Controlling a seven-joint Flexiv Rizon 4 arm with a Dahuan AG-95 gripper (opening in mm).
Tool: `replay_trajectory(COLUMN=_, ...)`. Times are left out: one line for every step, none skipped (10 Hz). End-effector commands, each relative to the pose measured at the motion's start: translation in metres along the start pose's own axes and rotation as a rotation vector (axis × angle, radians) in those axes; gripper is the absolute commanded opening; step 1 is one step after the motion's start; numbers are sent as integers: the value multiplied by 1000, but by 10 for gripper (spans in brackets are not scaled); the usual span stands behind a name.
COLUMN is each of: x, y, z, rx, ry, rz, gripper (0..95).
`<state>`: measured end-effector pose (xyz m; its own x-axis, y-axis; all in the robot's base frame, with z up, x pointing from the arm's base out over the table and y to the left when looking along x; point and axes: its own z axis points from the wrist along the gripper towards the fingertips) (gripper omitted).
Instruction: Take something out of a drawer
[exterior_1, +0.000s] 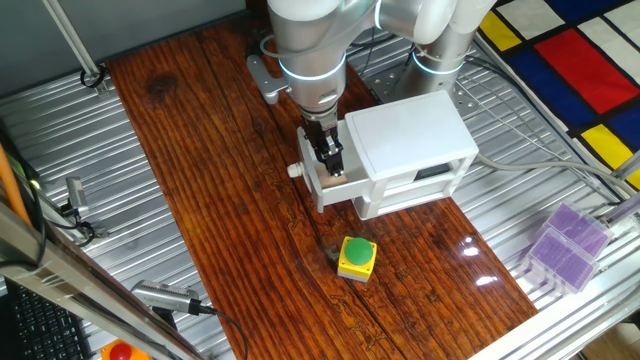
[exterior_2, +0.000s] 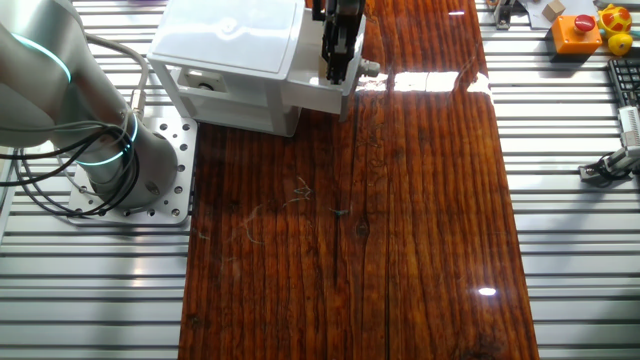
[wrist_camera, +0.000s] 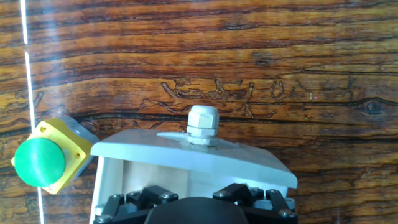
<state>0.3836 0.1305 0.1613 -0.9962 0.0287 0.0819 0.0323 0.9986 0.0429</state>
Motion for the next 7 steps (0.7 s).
replay_trajectory(x=1, y=-2, z=-1, rx=2, ry=-1, rz=-5, gripper=760)
replay_trajectory(x=1, y=-3, z=-1, rx=3, ry=-1, rz=-3, gripper=760)
replay_trajectory(x=1, y=-3, z=0, rx=4, ry=-2, rz=-4, gripper=760)
replay_trajectory(x=1, y=-5, z=0, rx=4, ry=-3, rz=-8, gripper=760)
replay_trajectory(x=1, y=-6, z=-1, rx=4, ry=-3, rz=-13, gripper=760)
replay_trajectory(x=2, y=-8, z=-1, rx=3, ry=-3, rz=-17, gripper=760)
replay_trajectory(x=2, y=-8, z=-1, rx=3, ry=-3, rz=-18, gripper=760)
